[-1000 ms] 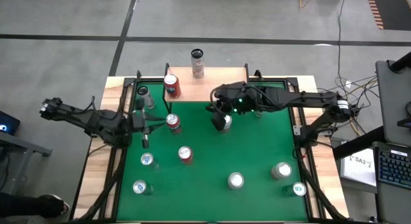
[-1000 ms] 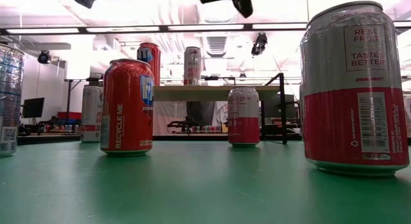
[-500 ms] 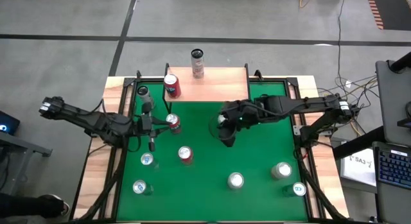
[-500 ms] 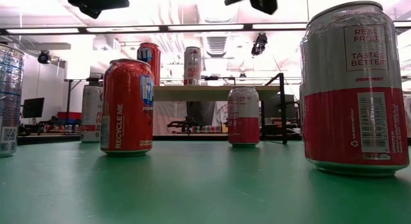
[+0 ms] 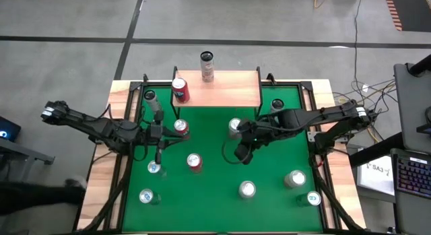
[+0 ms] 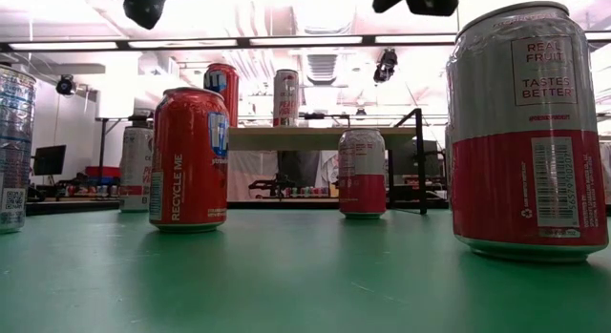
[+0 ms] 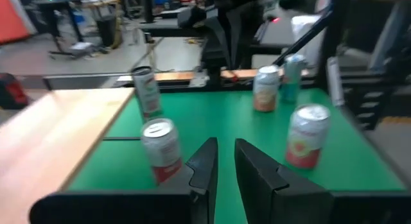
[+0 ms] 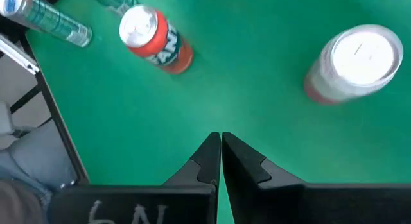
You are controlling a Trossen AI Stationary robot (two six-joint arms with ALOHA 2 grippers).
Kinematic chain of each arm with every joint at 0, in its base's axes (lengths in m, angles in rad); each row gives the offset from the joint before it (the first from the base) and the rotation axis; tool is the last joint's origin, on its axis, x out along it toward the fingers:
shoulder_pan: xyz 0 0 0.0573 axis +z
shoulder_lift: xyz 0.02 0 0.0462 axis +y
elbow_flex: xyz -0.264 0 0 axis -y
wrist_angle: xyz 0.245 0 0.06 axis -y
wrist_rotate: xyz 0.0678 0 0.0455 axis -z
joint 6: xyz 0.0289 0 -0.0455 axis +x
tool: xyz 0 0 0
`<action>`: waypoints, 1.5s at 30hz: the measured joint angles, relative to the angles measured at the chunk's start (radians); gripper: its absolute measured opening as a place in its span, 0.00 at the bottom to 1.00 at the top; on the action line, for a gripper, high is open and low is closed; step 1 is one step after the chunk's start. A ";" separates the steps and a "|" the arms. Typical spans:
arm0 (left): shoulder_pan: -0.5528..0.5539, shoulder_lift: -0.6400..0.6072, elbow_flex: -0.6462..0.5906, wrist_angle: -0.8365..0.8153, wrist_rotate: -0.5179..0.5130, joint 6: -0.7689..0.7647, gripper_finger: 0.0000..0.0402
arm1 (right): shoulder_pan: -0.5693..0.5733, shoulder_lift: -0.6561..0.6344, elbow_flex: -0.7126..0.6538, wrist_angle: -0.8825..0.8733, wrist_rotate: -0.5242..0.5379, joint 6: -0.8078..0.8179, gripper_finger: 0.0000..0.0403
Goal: Place canned beverage on shelf
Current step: Put the bottom right white orange soda can on the shelf
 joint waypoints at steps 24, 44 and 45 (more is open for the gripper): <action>-0.192 0.164 0.055 0.009 0.079 -0.232 0.09 | 0.134 0.155 0.000 0.009 -0.007 0.096 0.02; -0.263 0.274 0.055 0.025 0.073 -0.338 0.09 | 0.223 0.171 -0.001 0.011 0.109 0.016 0.02; -0.263 0.275 0.055 0.025 0.065 -0.338 0.09 | 0.223 0.171 -0.001 0.011 0.111 0.017 0.02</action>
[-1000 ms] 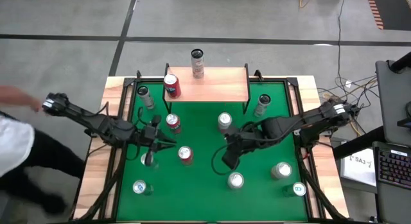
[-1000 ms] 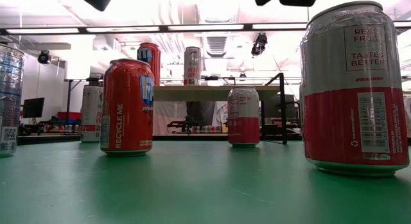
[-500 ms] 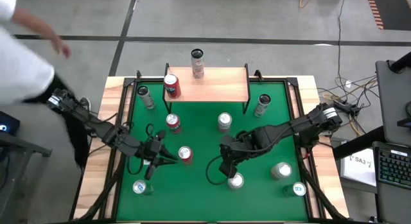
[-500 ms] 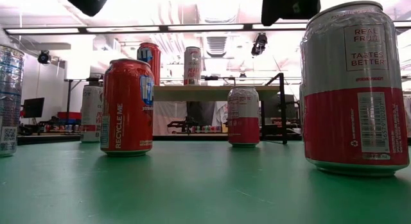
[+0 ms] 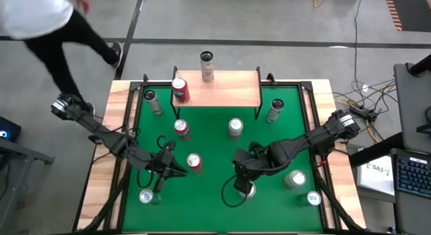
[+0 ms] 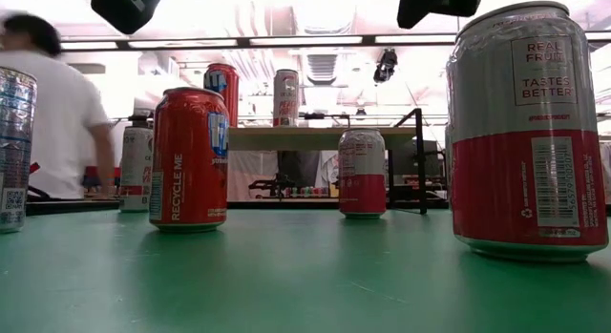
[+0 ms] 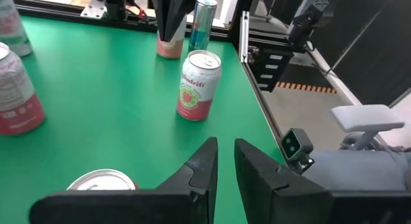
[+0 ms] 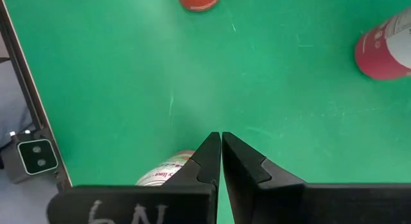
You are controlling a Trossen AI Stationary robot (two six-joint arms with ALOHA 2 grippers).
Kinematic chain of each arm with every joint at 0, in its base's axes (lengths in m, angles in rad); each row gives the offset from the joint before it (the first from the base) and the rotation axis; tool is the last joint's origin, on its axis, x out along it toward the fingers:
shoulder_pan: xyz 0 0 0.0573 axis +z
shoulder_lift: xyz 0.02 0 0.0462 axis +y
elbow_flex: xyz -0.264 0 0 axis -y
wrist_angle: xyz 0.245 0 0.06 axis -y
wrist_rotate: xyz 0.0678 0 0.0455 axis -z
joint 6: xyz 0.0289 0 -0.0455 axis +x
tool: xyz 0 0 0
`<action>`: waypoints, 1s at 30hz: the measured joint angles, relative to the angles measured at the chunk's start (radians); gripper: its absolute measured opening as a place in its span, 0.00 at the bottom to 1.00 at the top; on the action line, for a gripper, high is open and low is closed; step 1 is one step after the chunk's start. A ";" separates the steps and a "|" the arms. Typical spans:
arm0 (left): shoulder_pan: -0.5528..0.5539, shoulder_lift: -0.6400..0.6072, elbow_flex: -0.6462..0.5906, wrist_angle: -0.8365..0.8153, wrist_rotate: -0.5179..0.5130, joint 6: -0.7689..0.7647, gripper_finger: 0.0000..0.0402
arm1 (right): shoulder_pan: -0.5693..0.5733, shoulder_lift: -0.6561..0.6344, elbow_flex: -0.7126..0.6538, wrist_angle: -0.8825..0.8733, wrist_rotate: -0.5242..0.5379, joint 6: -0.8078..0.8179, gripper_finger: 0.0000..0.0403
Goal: Place canned beverage on shelf
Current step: Put the bottom right white orange soda can on the shelf
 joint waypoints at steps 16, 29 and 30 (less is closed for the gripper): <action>0.003 -0.003 0.000 0.000 -0.044 0.190 0.09 | -0.033 0.001 0.000 0.000 0.155 -0.079 0.02; 0.005 -0.003 0.000 0.000 -0.218 0.349 0.09 | -0.134 -0.001 0.000 -0.009 0.014 -0.055 0.02; 0.005 -0.003 0.000 0.000 -0.218 0.350 0.09 | -0.136 -0.001 0.000 -0.011 -0.006 -0.051 0.02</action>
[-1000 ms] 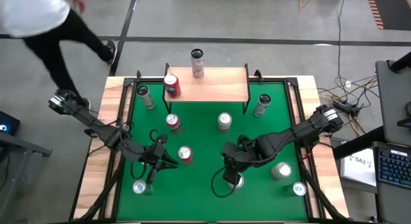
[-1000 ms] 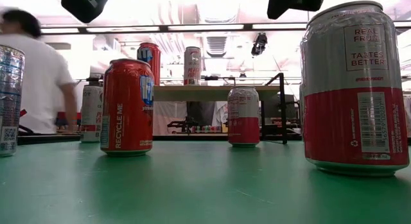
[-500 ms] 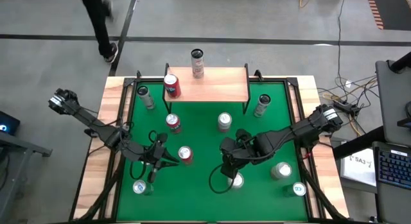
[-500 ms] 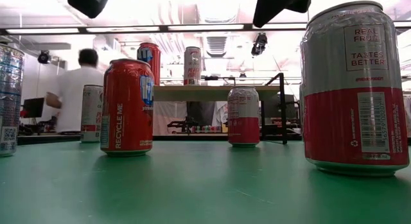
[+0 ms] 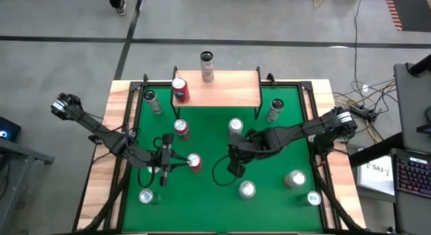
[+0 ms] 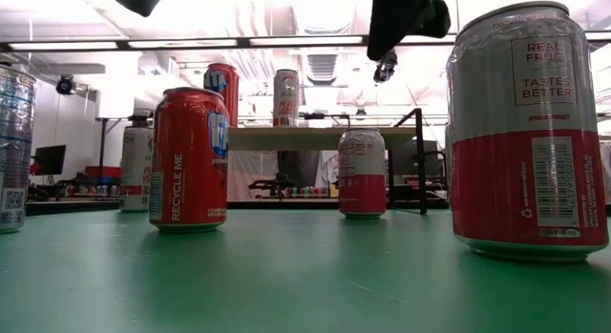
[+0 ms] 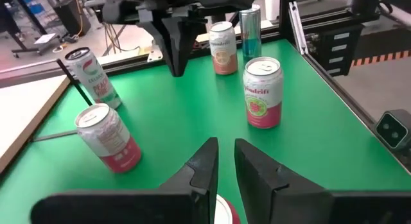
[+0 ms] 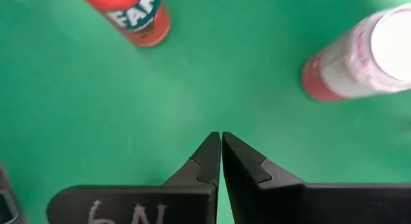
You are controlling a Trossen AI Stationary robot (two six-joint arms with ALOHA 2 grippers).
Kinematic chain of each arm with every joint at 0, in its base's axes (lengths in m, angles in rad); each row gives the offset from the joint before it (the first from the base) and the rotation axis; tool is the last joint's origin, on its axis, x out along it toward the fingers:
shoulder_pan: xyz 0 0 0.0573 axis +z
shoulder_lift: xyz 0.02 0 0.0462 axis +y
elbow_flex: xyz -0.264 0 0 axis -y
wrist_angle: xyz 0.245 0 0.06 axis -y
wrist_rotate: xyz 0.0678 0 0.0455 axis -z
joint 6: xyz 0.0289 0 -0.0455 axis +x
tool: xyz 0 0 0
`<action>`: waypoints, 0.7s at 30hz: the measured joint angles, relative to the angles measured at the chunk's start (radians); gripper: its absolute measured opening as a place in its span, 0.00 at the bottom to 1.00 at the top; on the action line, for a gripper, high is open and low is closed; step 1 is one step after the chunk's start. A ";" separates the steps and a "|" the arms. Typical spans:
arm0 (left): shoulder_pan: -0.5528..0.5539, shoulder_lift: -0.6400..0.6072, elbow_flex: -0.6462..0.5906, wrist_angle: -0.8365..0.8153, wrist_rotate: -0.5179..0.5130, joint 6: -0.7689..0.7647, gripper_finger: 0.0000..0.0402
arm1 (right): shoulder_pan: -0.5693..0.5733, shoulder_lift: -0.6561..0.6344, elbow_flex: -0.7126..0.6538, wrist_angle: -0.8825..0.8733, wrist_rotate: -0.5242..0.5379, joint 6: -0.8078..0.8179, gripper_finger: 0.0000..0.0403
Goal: Place canned beverage on shelf
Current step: Put the bottom right white orange soda can on the shelf
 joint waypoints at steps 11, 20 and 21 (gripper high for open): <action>-0.001 0.000 0.000 0.025 0.002 0.082 0.09 | -0.005 -0.002 0.094 -0.385 -0.103 0.157 0.02; 0.000 -0.002 0.004 0.075 -0.003 0.209 0.09 | -0.052 -0.022 0.160 -0.542 -0.077 0.154 0.02; 0.000 -0.002 0.009 0.073 -0.004 0.214 0.09 | -0.058 -0.029 0.161 -0.543 -0.077 0.148 0.02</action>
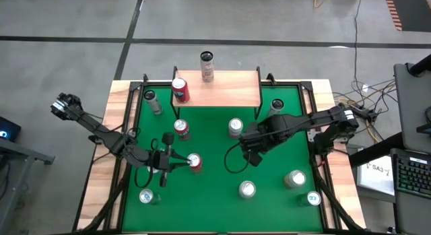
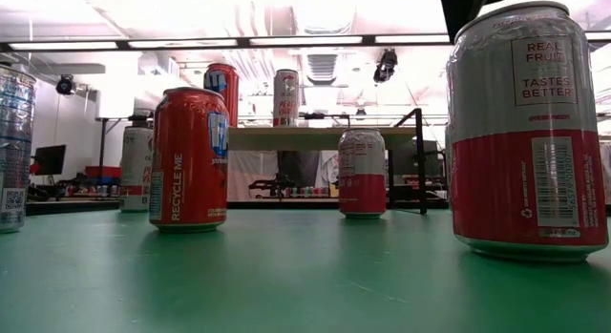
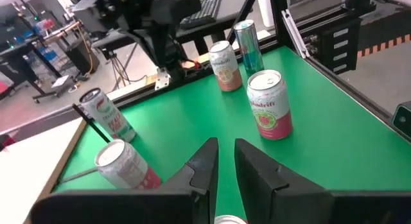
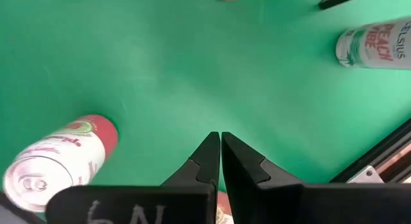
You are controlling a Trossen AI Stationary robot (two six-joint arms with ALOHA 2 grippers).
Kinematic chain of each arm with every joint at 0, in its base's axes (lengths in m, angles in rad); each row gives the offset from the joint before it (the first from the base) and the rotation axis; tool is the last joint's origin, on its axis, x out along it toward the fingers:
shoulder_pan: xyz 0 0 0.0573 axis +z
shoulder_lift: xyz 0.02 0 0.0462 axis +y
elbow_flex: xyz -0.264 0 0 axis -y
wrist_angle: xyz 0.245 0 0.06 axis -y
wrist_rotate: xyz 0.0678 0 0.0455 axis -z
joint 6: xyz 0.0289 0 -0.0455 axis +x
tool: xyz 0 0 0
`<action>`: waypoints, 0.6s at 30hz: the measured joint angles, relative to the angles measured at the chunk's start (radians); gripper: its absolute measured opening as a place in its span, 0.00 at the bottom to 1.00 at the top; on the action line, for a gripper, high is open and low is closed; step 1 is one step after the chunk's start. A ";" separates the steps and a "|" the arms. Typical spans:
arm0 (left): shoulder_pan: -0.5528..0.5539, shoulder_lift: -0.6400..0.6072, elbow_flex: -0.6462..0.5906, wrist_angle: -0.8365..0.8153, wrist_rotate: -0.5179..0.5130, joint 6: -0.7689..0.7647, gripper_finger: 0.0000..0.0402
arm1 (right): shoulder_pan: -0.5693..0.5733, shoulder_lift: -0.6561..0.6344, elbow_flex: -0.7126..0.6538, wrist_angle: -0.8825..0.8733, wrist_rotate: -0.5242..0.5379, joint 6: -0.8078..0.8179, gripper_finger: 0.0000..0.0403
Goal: Place canned beverage on shelf
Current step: Put the bottom right white orange soda can on the shelf
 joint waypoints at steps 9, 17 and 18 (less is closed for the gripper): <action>0.016 -0.002 0.030 -0.004 -0.053 0.074 0.09 | -0.012 -0.064 -0.007 -0.005 -0.008 -0.015 0.02; 0.051 -0.002 0.034 -0.005 -0.054 0.079 0.09 | 0.018 -0.116 -0.044 -0.004 -0.020 0.048 0.02; 0.055 -0.002 0.034 -0.006 -0.054 0.079 0.09 | 0.023 -0.123 -0.055 -0.004 -0.026 0.063 0.02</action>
